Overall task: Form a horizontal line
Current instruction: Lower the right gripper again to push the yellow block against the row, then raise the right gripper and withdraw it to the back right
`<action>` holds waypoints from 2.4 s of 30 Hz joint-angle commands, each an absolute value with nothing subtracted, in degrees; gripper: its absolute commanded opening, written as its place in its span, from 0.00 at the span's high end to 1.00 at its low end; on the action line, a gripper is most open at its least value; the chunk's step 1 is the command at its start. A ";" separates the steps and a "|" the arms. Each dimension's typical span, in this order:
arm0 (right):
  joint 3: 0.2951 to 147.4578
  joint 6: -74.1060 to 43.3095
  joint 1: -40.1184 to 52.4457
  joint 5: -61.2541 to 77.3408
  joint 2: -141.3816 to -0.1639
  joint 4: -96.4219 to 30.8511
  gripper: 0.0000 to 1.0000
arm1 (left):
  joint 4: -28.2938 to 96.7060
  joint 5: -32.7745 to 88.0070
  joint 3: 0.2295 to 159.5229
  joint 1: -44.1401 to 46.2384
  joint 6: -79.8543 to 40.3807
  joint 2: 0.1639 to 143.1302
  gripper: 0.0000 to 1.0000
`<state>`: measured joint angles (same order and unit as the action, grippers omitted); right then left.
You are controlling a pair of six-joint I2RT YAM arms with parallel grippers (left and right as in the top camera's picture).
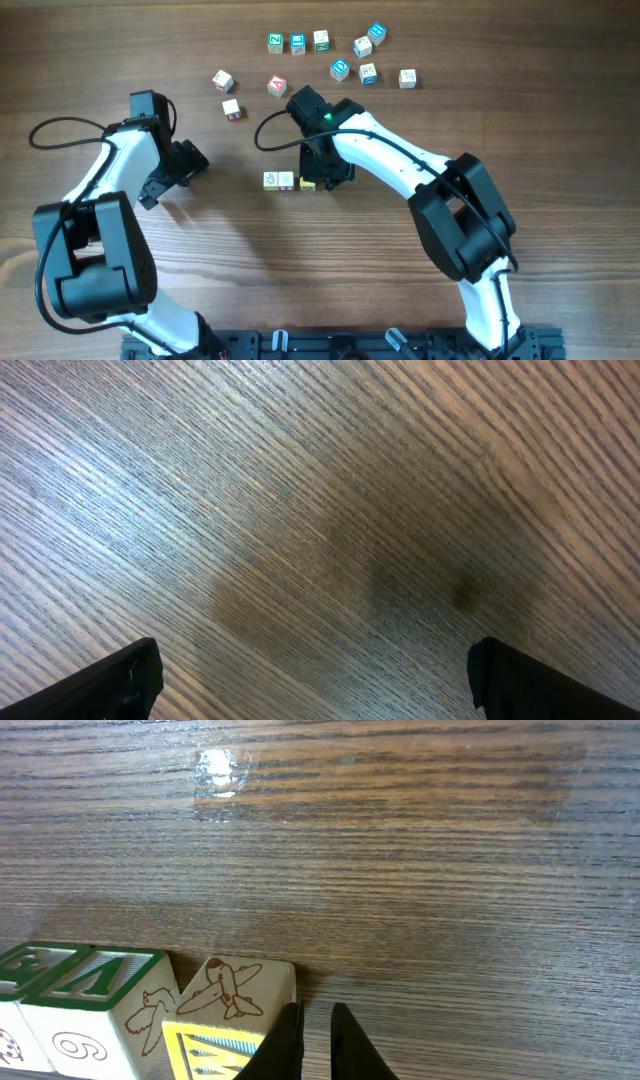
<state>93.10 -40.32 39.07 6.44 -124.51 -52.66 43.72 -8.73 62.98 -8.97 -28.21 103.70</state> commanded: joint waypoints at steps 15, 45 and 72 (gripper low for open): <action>92.49 -40.47 39.05 7.16 -124.29 -49.67 0.88 | 43.75 -8.45 62.96 -9.28 -28.99 104.25 0.00; 92.49 -40.53 38.89 0.62 -124.29 -49.54 0.84 | 43.75 -8.45 62.96 -9.28 -28.99 104.25 0.00; 92.51 -40.53 28.67 -2.13 -124.29 -43.70 0.96 | 43.75 -8.45 62.96 -9.28 -28.99 104.25 0.00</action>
<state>93.08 -40.32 33.71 -1.98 -124.51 -43.83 43.72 -8.73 62.98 -8.97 -28.21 103.70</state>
